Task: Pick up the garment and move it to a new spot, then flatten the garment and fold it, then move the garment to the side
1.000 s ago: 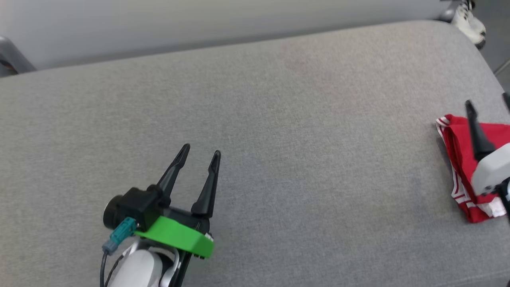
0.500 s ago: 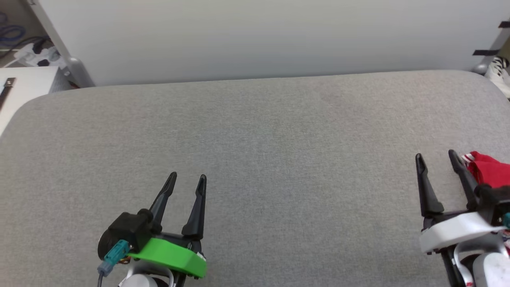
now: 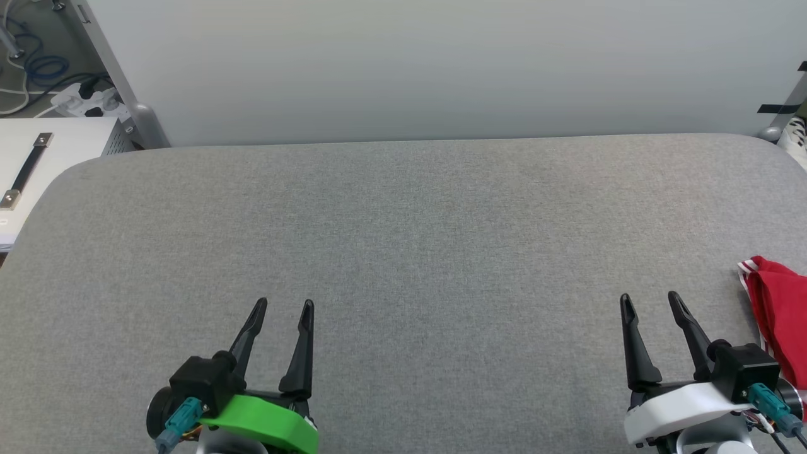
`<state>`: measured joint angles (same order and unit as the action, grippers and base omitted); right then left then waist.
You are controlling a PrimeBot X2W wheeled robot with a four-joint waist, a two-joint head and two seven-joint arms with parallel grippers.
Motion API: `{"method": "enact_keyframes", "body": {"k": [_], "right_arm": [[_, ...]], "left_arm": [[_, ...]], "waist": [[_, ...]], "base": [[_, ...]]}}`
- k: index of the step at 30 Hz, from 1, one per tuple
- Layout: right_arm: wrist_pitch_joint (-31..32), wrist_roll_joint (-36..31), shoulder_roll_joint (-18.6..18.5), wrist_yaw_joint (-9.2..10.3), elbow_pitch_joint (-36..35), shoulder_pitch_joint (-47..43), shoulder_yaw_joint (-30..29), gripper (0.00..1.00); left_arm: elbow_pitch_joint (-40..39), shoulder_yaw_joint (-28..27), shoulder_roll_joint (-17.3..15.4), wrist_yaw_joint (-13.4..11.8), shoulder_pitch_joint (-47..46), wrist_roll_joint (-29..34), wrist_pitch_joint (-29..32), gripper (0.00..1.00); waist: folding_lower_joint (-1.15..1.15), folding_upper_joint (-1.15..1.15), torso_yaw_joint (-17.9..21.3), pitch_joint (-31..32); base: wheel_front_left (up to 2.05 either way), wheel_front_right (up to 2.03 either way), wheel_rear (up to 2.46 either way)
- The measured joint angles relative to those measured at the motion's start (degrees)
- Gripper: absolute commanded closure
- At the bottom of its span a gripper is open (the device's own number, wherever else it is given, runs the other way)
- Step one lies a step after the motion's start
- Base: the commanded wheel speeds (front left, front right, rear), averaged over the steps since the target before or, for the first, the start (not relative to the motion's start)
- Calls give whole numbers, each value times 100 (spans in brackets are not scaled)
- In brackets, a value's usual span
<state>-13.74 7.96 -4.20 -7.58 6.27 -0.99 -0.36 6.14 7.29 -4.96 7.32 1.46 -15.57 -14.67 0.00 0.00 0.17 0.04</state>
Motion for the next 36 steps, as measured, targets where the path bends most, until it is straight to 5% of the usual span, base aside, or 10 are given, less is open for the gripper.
{"method": "enact_keyframes", "body": {"k": [29,30,36], "right_arm": [[-67,-1,35,0,57,3,12,0],[-64,0,34,-1,57,3,13,100],[-55,0,27,-1,56,3,12,100]], "left_arm": [[-93,-18,97,0,55,86,0,0],[-118,-18,97,-1,50,86,4,100],[-115,-23,97,-1,51,89,20,100]], "waist": [[0,0,16,-36],[0,0,18,-37],[0,0,17,-36]], "base": [[0,0,0],[0,0,0],[0,0,0]]}}
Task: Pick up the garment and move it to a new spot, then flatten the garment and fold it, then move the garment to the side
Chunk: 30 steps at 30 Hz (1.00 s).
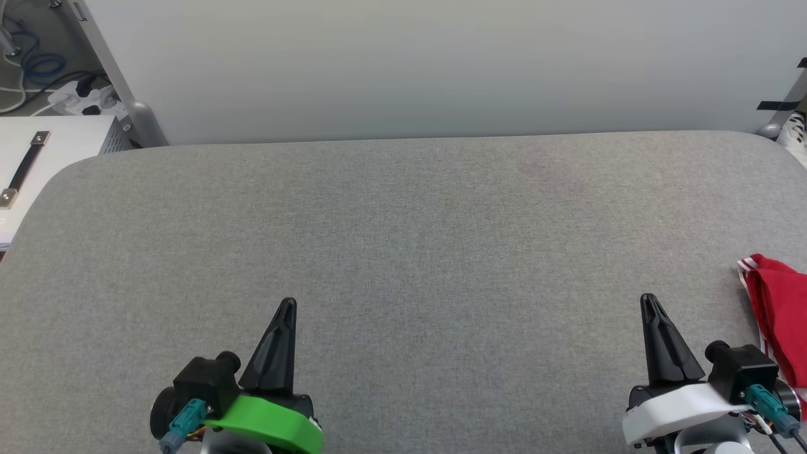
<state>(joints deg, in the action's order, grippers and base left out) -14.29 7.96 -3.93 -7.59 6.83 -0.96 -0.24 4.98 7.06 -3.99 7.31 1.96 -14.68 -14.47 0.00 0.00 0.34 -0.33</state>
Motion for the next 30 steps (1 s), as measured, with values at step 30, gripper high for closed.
{"method": "enact_keyframes", "body": {"k": [30], "right_arm": [[354,-177,5,0,-151,0,3,100]], "left_arm": [[-103,-172,10,-158,-2,322,352,100]], "waist": [[0,0,-8,8]], "base": [[0,0,0]]}}
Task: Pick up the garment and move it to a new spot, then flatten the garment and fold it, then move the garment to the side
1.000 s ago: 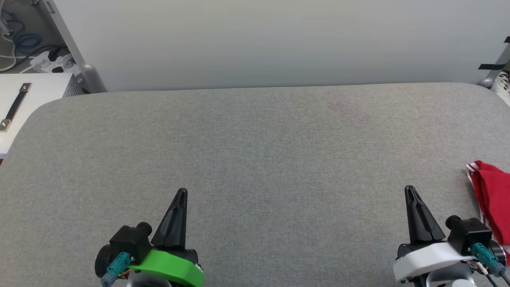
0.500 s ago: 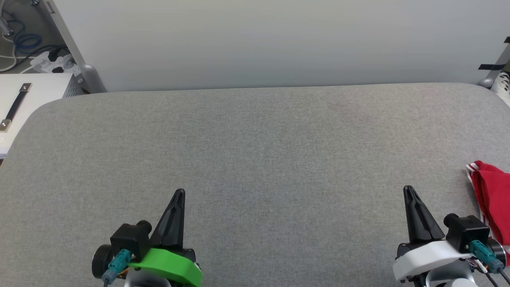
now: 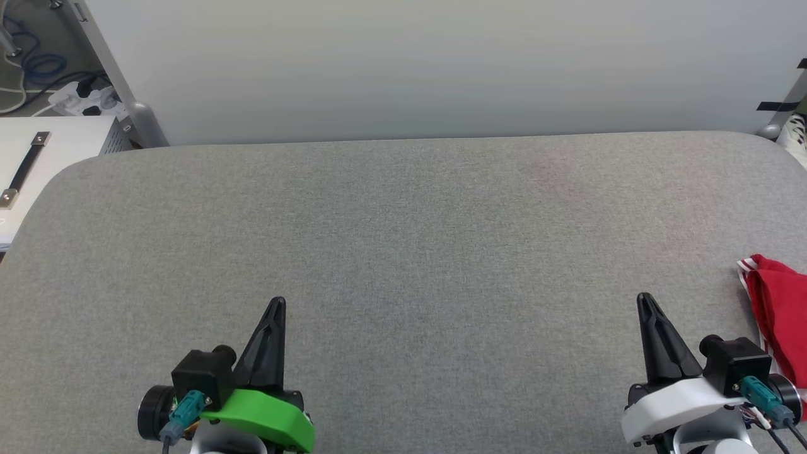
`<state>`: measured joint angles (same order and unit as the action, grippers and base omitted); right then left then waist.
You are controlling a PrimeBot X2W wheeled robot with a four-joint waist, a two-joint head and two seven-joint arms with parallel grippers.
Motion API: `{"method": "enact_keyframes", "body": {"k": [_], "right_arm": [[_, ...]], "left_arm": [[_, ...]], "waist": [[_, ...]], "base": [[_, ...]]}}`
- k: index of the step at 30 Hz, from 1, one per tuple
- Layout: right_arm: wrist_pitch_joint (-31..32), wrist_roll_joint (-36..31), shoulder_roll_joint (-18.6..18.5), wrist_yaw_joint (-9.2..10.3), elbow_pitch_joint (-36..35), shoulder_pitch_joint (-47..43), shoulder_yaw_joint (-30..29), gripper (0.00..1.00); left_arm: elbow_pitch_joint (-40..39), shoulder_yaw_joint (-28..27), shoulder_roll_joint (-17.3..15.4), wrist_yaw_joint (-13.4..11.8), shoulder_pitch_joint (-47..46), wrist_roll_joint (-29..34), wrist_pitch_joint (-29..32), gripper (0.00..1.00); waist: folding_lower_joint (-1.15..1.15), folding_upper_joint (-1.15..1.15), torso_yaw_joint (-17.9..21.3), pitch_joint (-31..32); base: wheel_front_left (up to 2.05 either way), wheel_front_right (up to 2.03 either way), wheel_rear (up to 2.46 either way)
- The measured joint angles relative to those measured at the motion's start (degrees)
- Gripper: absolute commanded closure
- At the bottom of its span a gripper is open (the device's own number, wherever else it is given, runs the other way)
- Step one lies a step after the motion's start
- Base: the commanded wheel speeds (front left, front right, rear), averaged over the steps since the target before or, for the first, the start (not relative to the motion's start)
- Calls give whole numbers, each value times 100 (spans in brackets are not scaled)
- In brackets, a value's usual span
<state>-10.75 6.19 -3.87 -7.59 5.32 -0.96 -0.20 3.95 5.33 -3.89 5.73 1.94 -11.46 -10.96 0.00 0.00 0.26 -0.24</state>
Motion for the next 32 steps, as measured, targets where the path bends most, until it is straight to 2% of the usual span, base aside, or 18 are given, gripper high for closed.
{"method": "enact_keyframes", "body": {"k": [32], "right_arm": [[363,-177,10,1,-175,1,5,100]], "left_arm": [[-115,-181,22,-197,-8,370,393,100]], "waist": [[0,0,-9,8]], "base": [[0,0,0]]}}
